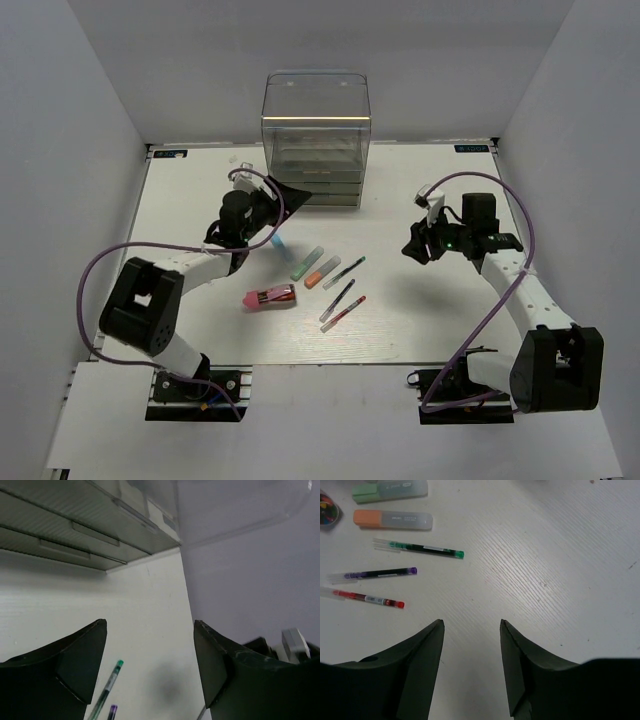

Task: Sort the stationery into containers
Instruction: Open the drawer

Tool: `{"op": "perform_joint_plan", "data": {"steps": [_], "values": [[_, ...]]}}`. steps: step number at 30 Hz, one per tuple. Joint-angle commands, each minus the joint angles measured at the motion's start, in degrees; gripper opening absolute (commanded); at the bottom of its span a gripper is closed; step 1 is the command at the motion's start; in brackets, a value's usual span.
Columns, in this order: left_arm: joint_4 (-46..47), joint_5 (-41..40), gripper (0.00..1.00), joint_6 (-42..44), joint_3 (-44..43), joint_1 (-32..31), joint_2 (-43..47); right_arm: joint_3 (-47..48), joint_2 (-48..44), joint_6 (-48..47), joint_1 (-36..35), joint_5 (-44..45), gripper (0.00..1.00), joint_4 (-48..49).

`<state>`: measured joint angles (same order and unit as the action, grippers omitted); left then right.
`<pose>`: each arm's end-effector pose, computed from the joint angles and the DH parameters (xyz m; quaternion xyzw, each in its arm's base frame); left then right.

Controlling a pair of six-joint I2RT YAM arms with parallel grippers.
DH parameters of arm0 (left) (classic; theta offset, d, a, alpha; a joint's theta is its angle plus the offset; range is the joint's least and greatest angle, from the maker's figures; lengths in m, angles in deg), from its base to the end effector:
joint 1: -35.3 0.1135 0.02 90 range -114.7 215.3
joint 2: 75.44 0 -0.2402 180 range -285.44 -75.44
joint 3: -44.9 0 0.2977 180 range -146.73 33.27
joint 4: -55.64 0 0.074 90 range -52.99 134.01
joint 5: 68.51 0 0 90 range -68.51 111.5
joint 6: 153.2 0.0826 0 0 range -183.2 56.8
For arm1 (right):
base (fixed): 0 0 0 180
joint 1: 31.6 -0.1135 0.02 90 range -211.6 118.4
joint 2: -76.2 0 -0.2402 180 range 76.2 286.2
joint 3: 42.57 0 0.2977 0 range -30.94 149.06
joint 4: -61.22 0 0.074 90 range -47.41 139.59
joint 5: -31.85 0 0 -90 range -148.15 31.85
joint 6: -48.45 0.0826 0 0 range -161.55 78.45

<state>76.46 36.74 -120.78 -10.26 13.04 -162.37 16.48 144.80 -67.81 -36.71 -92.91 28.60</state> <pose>0.3723 -0.1758 0.1674 -0.1515 0.7541 -0.4833 0.4181 0.3256 0.0764 0.1925 -0.3524 0.8072 0.1974 0.4304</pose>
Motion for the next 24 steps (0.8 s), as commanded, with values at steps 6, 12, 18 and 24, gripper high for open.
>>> {"op": "perform_joint_plan", "data": {"steps": [6, 12, 18, 24], "values": [[13.6, -13.2, 0.78, -4.1, -4.9, -1.7, -10.1, -1.1, -1.0, 2.0, -1.5, -3.0, 0.56, 5.1], [14.8, -14.9, 0.74, -4.1, -9.6, -2.3, -15.4, -2.0, -1.1, 0.9, -1.8, -2.0, 0.58, 6.0], [13.7, -16.1, 0.71, -4.1, -13.4, -2.3, -19.6, -2.2, -0.6, 0.2, -2.0, -1.6, 0.58, 6.5], [14.0, -17.9, 0.64, -6.0, -16.1, -2.3, -23.4, -1.6, 0.0, -0.5, -2.3, -1.4, 0.58, 6.8]]}}
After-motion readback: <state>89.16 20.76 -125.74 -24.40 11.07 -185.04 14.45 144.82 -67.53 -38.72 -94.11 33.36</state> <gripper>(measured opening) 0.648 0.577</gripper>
